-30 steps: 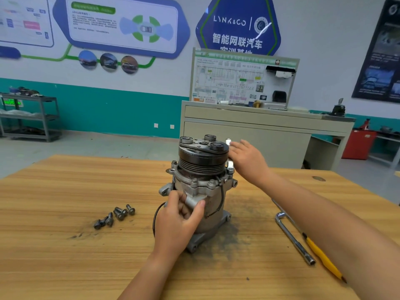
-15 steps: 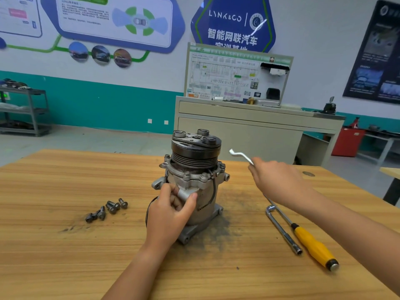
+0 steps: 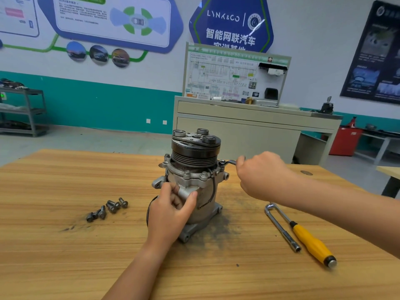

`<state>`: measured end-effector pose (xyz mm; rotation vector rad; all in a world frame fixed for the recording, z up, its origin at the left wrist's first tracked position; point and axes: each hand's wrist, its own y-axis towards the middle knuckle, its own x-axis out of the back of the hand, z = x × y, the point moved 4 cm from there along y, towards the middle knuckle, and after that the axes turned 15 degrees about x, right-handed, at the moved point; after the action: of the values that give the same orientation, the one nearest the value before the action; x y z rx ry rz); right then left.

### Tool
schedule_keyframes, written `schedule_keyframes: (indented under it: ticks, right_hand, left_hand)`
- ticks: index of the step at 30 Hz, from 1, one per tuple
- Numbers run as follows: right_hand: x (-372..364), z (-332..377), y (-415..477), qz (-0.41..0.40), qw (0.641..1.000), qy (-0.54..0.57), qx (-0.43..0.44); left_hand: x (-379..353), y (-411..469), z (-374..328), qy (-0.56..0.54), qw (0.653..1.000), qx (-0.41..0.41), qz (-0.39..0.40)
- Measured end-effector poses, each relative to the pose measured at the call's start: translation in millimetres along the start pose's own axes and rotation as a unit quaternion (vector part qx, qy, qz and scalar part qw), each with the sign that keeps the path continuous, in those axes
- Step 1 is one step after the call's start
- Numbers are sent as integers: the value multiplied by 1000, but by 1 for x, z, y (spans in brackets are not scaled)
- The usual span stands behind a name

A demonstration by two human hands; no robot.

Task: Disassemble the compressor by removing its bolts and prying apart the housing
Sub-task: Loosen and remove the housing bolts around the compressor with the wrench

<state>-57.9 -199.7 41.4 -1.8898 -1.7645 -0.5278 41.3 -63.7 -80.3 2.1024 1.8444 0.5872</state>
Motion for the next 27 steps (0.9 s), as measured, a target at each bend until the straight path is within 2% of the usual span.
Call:
schedule_keyframes:
  ticks: [3,13,18,22,27]
  right_hand:
    - [1,-8,-1,16,999,33,-2]
    - [11,-4,0,52,998,-11,28]
    - [6,-11,1,24,998,-17,50]
    - [-7,-17,4,14,999,35,21]
    - [-15,-14,7,-28,999,38,26]
  left_hand:
    - [0,0,-1,1,1000,-3,-2]
    - [-1,0,1,-8,1000,6,2]
    - [-1,0,2,-10,1000,9,-2]
    - [-2,0,4,-8,1000,10,-7]
    - [-2,0,4,-7,1000,7,-8]
